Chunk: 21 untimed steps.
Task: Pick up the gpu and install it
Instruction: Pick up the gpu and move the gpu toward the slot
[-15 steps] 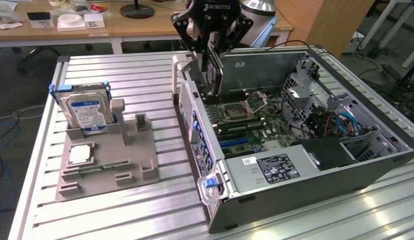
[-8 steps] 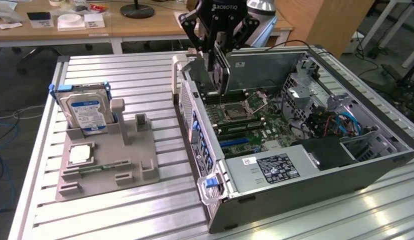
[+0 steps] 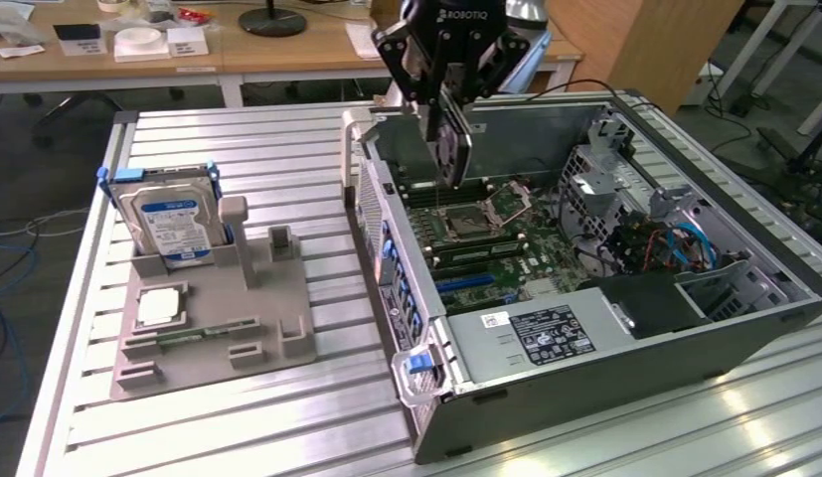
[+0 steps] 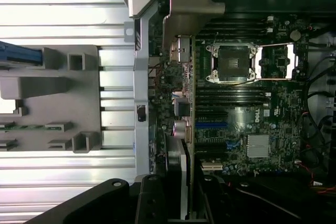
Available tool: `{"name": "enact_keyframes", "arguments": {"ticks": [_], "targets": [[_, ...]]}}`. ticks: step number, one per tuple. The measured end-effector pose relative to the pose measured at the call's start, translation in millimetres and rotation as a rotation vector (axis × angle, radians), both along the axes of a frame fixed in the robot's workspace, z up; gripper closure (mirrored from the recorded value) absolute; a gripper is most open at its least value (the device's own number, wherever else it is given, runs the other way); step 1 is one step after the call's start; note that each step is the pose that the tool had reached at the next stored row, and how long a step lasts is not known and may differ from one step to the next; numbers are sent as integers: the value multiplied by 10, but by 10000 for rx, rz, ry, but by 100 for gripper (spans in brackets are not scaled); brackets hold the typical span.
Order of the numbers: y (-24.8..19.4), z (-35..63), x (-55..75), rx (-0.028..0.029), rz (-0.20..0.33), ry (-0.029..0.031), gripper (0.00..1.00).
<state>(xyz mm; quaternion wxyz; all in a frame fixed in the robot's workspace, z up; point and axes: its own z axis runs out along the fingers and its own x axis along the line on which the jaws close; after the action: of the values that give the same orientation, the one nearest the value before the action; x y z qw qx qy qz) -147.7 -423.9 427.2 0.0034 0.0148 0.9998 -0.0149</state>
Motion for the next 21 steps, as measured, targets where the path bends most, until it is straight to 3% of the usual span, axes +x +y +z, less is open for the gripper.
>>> {"name": "enact_keyframes", "arguments": {"ticks": [21], "targets": [[0,-6,414,0,0,0,72]]}}
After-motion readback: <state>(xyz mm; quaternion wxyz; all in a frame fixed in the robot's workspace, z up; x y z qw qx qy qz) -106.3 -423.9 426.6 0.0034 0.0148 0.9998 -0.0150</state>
